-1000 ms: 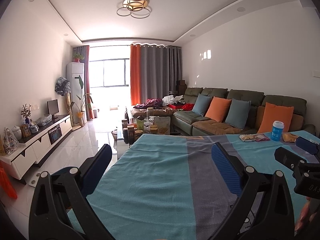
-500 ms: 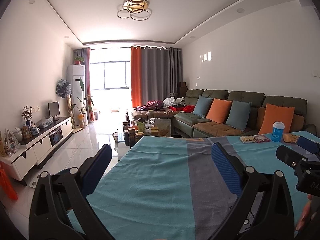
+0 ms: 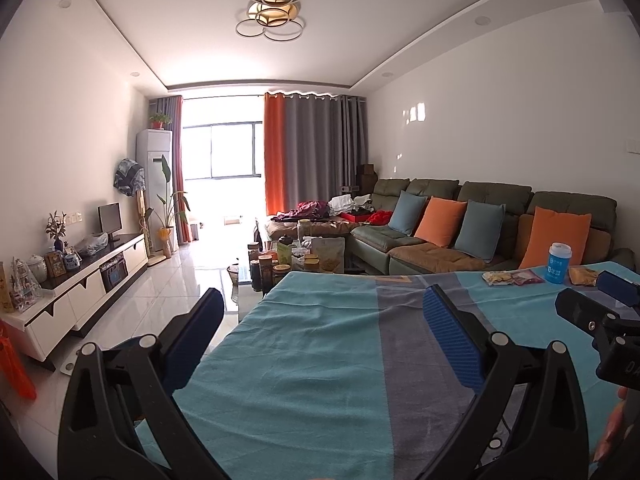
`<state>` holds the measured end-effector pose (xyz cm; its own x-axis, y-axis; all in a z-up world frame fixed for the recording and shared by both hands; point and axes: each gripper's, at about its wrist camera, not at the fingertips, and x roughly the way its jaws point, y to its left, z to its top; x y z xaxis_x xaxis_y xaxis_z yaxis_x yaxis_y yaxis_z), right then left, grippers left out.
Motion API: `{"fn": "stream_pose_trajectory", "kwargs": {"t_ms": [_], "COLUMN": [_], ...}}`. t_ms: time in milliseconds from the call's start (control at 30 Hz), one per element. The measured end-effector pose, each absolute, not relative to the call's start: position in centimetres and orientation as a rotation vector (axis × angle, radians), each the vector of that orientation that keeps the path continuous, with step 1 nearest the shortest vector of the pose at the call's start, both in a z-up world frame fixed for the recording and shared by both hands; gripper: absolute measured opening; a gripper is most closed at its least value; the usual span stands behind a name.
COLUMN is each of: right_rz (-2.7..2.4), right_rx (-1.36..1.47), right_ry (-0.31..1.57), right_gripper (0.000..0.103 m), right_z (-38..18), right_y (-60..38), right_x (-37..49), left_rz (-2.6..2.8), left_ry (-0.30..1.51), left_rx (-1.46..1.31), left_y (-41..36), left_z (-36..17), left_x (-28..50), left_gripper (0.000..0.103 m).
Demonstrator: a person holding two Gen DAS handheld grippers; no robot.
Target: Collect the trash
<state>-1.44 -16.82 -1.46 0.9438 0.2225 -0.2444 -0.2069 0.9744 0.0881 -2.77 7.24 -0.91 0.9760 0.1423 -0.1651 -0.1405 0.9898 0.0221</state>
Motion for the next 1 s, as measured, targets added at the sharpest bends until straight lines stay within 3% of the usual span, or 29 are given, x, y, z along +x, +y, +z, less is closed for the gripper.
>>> {"fn": "stream_pose_trajectory", "kwargs": {"t_ms": [1000], "right_rz": [0.217], "right_rx": [0.062], "right_ry": [0.254], "right_gripper": [0.096], "right_z": [-1.45], "right_y": [-16.76], "right_x": [-1.54], "left_rz": [0.144], "left_ry": [0.169], "left_rx": [0.013], "left_y": [7.12], "left_z": [-1.08], "left_x": [-2.55], "left_gripper": [0.098]}}
